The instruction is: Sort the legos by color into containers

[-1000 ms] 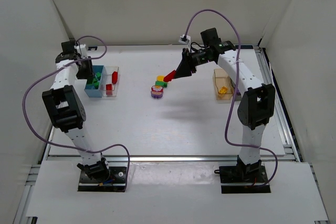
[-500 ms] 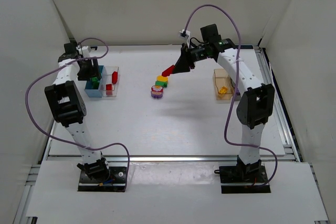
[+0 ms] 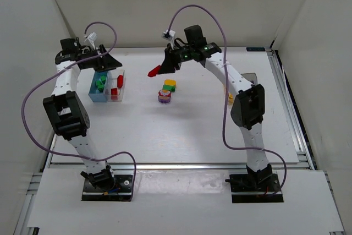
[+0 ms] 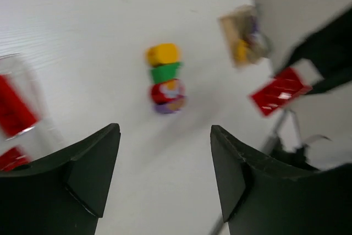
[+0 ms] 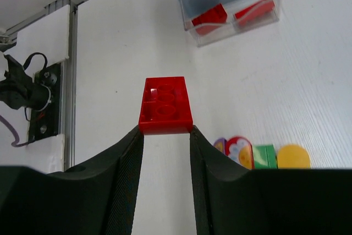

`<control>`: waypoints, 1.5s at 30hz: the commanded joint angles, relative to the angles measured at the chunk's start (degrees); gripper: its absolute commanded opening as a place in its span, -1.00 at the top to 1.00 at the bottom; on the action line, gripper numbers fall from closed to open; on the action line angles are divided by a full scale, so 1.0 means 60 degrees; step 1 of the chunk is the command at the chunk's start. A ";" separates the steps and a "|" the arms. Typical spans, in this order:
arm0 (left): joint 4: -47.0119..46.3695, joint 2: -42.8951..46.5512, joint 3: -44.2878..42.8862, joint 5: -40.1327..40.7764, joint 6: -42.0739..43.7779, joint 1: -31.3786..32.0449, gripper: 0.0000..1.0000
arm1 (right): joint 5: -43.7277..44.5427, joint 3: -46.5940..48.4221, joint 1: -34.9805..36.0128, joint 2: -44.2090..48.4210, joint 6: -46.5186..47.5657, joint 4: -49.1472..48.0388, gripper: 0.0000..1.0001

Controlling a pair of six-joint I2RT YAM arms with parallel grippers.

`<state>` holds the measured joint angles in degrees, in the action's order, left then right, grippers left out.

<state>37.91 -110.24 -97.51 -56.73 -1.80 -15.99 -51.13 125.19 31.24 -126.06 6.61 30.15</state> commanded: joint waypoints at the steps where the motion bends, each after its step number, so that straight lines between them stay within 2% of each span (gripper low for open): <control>1: 0.0685 0.0237 -0.0111 -0.3916 -0.0371 0.0189 -0.54 | -0.0309 0.0945 0.0372 -0.0550 -0.0340 -0.0835 1.00; 2: 0.0466 0.0441 0.0050 -0.4267 -0.0431 0.0189 -0.54 | -0.0427 0.1092 0.0490 -0.0698 -0.0485 -0.0937 1.00; 8: 0.0288 0.0955 0.0710 -0.4124 -0.0300 0.0043 -0.60 | 0.0216 0.2524 0.1091 -0.2116 -0.0866 -0.1758 1.00; 10: 0.0463 0.0985 0.0696 -0.4212 -0.0169 0.0043 -0.61 | 0.0305 0.3112 0.1135 -0.2644 -0.1580 -0.1904 1.00; 14: 0.0814 0.0956 0.0565 -0.4329 0.0139 0.0101 -0.63 | 0.0056 0.3409 0.1150 -0.2634 -0.1645 -0.2022 1.00; 16: 0.1310 0.0766 0.0331 -0.4242 0.0869 0.0174 -0.65 | -0.0323 0.3029 0.1135 -0.2429 -0.1600 -0.2037 1.00; 17: 0.2154 0.0693 -0.0018 -0.4169 0.1263 0.0305 -0.66 | -0.0470 0.2897 0.1077 -0.2341 -0.1615 -0.2022 1.00; 18: 0.2670 0.0590 -0.0225 -0.4125 0.2355 0.0379 -0.69 | -0.0660 0.2736 0.1048 -0.2296 -0.1615 -0.2008 1.00; 21: 0.4531 0.0180 -0.0943 -0.3701 0.3796 0.0628 -0.72 | -0.1699 0.2618 0.0931 -0.2222 -0.2140 -0.2138 1.00; 22: 0.5015 0.0063 -0.1104 -0.3583 0.4904 0.0658 -0.72 | -0.2036 0.2588 0.0916 -0.2237 -0.2360 -0.2198 1.00; 26: 0.7342 -0.0479 -0.1968 -0.3216 0.7254 0.0877 -0.73 | -0.3485 0.2471 0.0842 -0.2208 -0.3268 -0.2286 1.00; 31: 0.9030 -0.1151 -0.2555 -0.3143 0.9687 0.0994 -0.72 | -0.4265 0.2207 0.0842 -0.1945 -0.3592 -0.2374 1.00; 40: 0.9385 -0.1242 -0.2601 -0.2923 0.9822 0.2107 -0.64 | -0.4515 0.2295 0.0901 -0.1871 -0.3652 -0.2403 1.00; 45: 0.9385 -0.0993 -0.2132 -0.3581 0.9749 0.2474 -0.61 | -0.4354 0.2500 0.0901 -0.1944 -0.2382 -0.1351 1.00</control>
<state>76.27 -119.92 -111.63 -73.65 55.42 -1.69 -76.95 138.85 36.49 -141.80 -13.23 19.03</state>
